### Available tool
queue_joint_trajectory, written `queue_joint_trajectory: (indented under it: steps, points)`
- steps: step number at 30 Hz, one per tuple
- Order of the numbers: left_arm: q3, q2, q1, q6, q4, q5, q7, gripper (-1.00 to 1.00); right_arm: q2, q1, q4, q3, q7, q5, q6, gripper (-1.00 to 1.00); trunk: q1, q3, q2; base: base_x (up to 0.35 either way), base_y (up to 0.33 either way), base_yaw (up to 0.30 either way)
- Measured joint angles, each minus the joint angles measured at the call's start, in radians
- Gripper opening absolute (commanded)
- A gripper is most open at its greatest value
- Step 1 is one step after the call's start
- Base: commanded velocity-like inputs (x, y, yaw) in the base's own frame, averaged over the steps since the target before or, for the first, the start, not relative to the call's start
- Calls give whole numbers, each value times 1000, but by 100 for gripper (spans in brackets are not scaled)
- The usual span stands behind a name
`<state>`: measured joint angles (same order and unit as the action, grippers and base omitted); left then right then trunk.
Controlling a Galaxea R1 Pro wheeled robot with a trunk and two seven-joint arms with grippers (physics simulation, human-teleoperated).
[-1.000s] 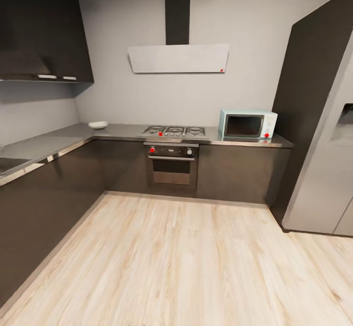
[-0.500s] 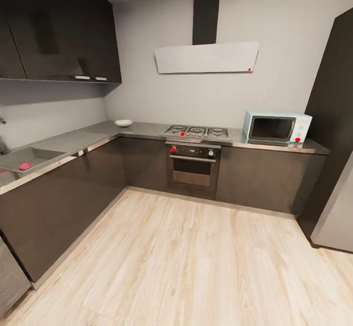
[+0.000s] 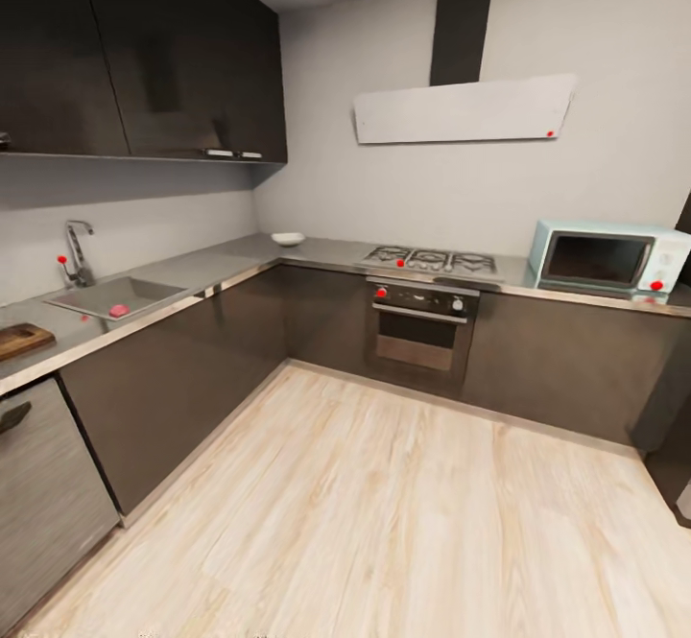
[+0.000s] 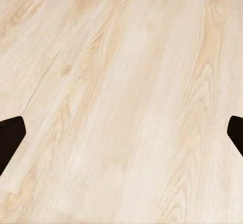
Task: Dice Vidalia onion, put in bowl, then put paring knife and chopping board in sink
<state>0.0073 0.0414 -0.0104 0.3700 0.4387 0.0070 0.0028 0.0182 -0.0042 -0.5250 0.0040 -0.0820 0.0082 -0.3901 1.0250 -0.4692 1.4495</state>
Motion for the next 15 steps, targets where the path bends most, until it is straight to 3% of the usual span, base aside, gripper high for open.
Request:
queue_joint_trajectory:
  steps: [15]
  points:
    - [1,0,0,0,0,0,0,100,0,0,0,0,0,0,0,100,0,0,0,0,0,291]
